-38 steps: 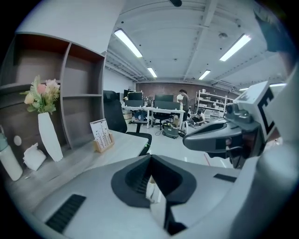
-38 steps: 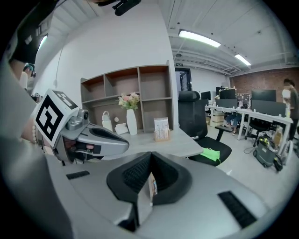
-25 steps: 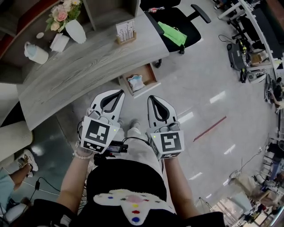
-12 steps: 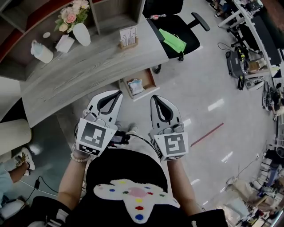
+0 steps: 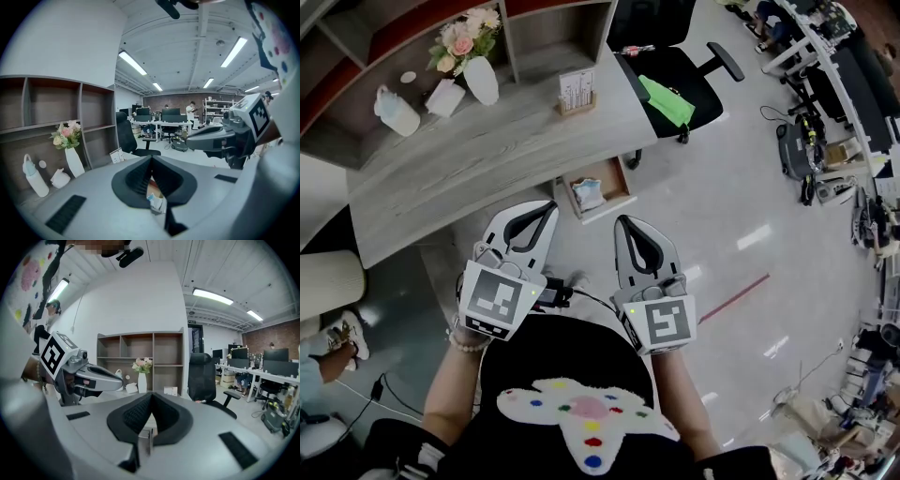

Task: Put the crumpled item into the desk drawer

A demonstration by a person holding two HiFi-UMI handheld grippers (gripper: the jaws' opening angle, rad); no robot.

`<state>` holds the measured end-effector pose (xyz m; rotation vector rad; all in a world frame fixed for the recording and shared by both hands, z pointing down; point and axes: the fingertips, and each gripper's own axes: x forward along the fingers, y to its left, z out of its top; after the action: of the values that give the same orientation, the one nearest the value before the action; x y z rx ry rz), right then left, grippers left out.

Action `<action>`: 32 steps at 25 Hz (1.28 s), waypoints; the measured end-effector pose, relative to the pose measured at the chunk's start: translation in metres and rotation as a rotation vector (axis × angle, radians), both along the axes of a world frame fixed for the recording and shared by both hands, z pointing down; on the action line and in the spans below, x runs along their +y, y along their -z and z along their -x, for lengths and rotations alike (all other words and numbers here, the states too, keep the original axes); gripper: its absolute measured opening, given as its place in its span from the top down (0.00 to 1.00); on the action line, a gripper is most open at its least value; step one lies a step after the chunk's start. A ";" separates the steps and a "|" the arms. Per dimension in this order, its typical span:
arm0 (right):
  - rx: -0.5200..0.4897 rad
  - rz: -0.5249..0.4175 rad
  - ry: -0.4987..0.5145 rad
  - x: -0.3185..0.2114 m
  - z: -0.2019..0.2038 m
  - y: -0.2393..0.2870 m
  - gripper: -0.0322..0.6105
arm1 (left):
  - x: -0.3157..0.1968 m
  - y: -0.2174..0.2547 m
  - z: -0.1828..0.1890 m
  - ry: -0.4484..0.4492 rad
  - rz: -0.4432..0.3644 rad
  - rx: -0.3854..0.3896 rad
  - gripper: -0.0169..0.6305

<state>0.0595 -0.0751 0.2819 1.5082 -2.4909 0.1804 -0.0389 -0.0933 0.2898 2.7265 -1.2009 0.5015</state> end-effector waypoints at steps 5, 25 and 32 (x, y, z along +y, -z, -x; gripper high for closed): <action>0.016 0.012 -0.006 -0.002 -0.001 -0.002 0.95 | -0.002 0.000 0.000 -0.002 -0.002 0.005 0.96; 0.028 0.004 0.004 -0.001 -0.003 -0.007 0.95 | 0.002 -0.011 -0.007 -0.023 0.025 -0.005 0.96; 0.047 0.028 -0.016 -0.001 -0.004 -0.007 0.95 | 0.005 -0.012 -0.008 -0.030 0.023 -0.004 0.96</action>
<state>0.0635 -0.0761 0.2893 1.5042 -2.4309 0.1796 -0.0309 -0.0888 0.3015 2.7292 -1.1499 0.5215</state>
